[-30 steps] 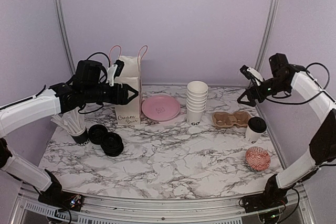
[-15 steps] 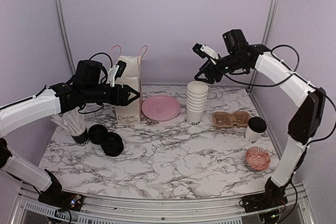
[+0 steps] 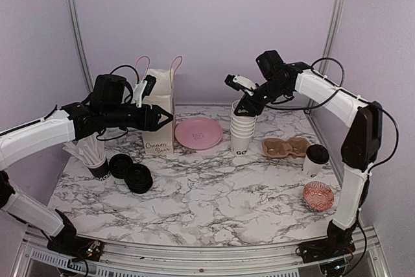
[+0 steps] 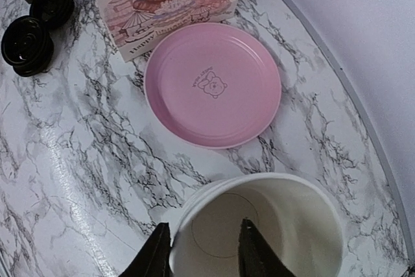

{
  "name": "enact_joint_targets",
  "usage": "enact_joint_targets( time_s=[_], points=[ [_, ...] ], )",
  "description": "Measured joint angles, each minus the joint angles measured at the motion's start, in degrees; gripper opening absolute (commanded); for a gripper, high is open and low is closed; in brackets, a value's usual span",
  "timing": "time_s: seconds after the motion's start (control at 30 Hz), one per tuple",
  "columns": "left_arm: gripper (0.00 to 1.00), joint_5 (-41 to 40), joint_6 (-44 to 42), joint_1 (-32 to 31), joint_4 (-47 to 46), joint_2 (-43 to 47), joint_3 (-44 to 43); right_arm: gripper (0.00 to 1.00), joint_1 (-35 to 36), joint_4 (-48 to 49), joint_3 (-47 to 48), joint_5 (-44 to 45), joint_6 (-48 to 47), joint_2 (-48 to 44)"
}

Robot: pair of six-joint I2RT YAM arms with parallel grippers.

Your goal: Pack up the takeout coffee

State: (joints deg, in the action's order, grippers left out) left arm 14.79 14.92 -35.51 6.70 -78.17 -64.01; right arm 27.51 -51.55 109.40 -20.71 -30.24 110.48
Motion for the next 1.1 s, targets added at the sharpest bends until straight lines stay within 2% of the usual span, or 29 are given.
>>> enact_joint_targets(
  time_s=[0.27, 0.37, 0.7, 1.1],
  points=[
    [0.61, 0.22, 0.02, 0.0, 0.0, -0.02, 0.0, 0.06, 0.02, -0.94, 0.0, 0.31, 0.2, 0.0],
    [0.61, 0.24, 0.02, 0.02, 0.0, -0.02, 0.0, 0.0, 0.02, -1.18, 0.02, 0.31, 0.13, 0.0],
    [0.61, 0.26, 0.02, 0.0, 0.0, -0.02, 0.0, 0.0, 0.04, -0.76, 0.28, 3.37, -0.79, -0.55],
    [0.6, 0.28, 0.02, 0.0, 0.0, -0.33, 0.0, 0.0, 0.83, -2.71, 5.55, 1.64, -1.53, -3.1]
  ],
)
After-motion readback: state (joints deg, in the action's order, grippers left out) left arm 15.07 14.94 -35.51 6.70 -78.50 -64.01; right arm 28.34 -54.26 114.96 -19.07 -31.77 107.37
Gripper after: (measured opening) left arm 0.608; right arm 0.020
